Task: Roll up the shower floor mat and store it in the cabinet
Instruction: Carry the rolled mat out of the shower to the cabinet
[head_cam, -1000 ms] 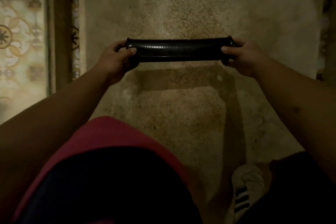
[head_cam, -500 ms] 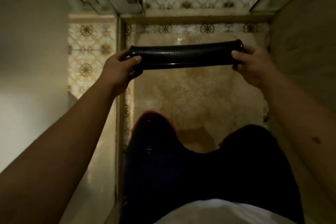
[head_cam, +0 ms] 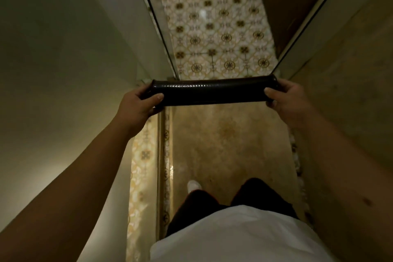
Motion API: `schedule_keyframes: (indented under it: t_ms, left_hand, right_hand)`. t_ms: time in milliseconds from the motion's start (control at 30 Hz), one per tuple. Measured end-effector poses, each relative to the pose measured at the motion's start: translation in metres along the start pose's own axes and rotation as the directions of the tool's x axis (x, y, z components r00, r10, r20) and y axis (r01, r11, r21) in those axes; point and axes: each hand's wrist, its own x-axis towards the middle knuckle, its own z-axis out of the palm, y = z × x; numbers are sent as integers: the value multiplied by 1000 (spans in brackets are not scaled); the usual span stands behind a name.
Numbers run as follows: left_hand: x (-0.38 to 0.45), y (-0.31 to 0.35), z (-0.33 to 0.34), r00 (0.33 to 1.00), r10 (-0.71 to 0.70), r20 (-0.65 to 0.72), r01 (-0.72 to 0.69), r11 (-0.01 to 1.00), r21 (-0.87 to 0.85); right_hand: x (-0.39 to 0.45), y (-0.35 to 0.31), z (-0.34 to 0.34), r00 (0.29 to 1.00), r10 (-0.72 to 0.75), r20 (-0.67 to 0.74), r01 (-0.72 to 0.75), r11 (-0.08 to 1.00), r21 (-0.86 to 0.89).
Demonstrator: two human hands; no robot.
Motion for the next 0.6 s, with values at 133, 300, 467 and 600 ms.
schedule_keyframes:
  t_ms: [133,300,467,600]
  left_hand:
    - [0,15,22,999,46,0,-46,999,-26]
    - [4,18,61,998,36,-48,-40,997,-71]
    - [14,20,97,997,51,-58,-57,993,-103]
    - [26,22,110,996,42,-72,-51,991,-124]
  right_hand:
    - [4,-26,-16,999,-43,-17,43,999,-21]
    - [16,-49,-51,997,-79,11,79,996,-52]
    - [33,-68,-84,996,-79,49,82,994,-67]
    - [53,-74,-97,996,-74,58,80,992,-98]
